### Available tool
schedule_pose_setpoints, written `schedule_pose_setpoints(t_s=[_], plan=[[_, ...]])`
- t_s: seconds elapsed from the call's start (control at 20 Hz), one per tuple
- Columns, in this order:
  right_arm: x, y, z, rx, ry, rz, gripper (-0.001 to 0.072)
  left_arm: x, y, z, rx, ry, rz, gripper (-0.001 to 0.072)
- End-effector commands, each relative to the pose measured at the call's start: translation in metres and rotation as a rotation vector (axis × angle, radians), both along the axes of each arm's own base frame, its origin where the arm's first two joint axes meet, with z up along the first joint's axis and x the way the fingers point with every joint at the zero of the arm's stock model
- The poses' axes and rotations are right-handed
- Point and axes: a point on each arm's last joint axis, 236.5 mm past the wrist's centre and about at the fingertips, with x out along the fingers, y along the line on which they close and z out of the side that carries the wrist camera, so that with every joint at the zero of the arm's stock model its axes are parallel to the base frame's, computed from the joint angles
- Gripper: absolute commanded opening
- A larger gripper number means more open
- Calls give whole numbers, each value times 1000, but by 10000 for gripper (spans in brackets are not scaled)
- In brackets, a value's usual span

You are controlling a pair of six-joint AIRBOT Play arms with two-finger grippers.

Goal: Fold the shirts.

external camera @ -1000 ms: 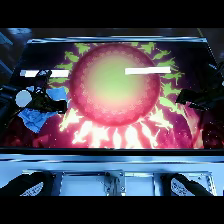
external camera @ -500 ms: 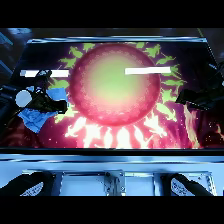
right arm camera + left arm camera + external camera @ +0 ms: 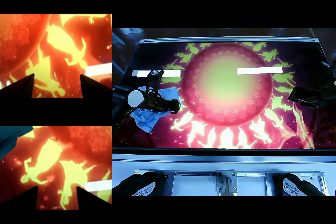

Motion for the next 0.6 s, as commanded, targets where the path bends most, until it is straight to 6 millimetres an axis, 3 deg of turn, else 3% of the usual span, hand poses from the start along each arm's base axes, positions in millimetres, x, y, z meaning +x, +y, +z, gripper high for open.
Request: schedule_pose_setpoints(t_s=[0.0, 0.25, 0.55], plan=[[-1, 14, 2, 60, 3, 6, 687, 29, -10, 17, -45, -143, -4, 566], [-19, 26, -1, 109, 78, 31, 687, 72, -25, 55, -122, -380, -11, 566], [-32, 75, 11, 304, 134, 58, 687, 73, -23, 49, -88, -373, -35, 576]])
